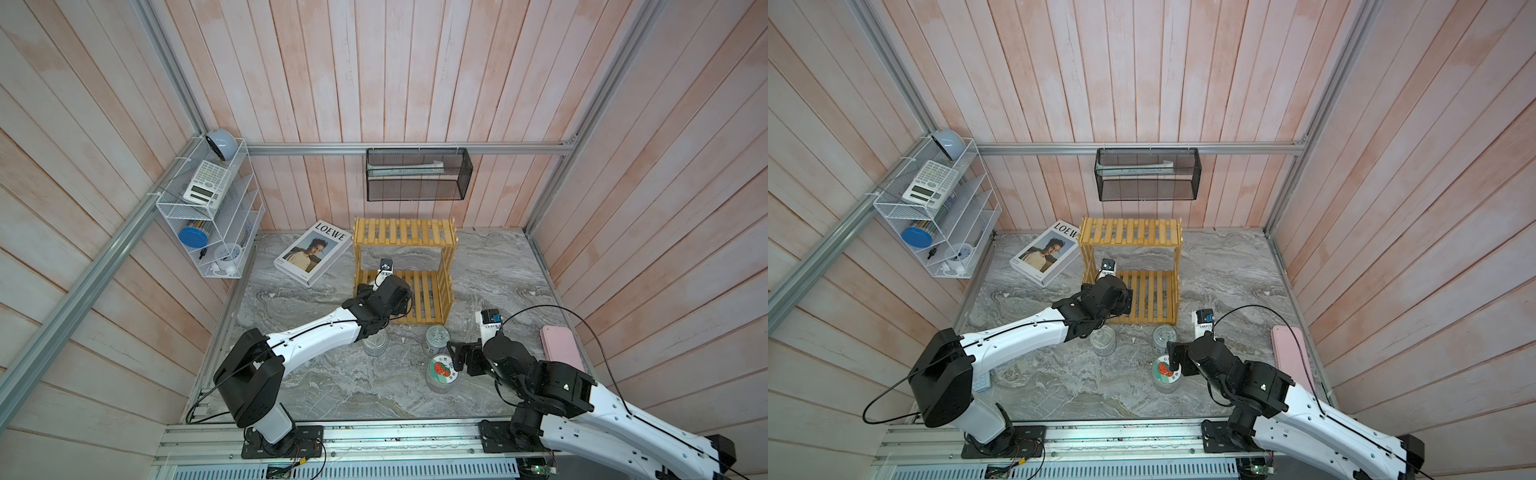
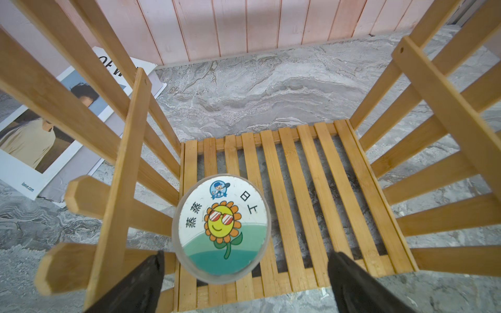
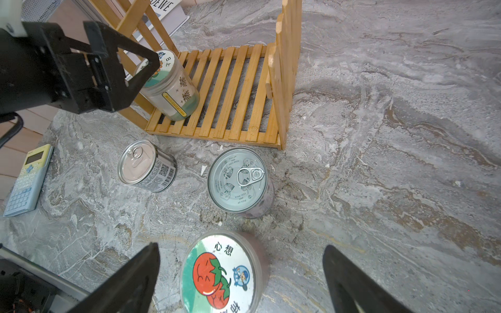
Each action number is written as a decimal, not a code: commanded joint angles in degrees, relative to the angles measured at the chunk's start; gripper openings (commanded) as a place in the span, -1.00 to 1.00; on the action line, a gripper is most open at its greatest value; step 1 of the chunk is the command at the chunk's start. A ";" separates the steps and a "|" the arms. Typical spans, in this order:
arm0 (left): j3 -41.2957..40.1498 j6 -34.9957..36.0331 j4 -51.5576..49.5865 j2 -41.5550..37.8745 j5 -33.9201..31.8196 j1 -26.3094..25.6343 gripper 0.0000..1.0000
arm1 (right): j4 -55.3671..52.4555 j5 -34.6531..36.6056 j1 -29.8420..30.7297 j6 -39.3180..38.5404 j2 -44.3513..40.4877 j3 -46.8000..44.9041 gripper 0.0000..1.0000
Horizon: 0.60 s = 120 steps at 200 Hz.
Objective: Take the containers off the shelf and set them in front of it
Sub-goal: 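Pick up a container from the shelf.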
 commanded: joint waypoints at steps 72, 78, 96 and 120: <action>7.27 -6.22 -8.37 6.79 -4.40 1.15 1.00 | -0.41 -3.42 -2.34 -0.72 -0.83 -2.22 0.96; 7.48 -6.62 -8.54 7.26 -4.68 1.28 1.00 | -0.28 -3.46 -2.44 -0.69 -0.95 -2.38 0.96; 8.15 -7.44 -8.58 8.59 -5.02 1.73 1.00 | 0.04 -3.65 -2.60 -0.54 -1.29 -2.80 0.96; 9.32 -8.70 -8.67 10.18 -6.59 1.90 1.00 | 0.19 -4.03 -2.91 -0.37 -1.66 -3.28 0.96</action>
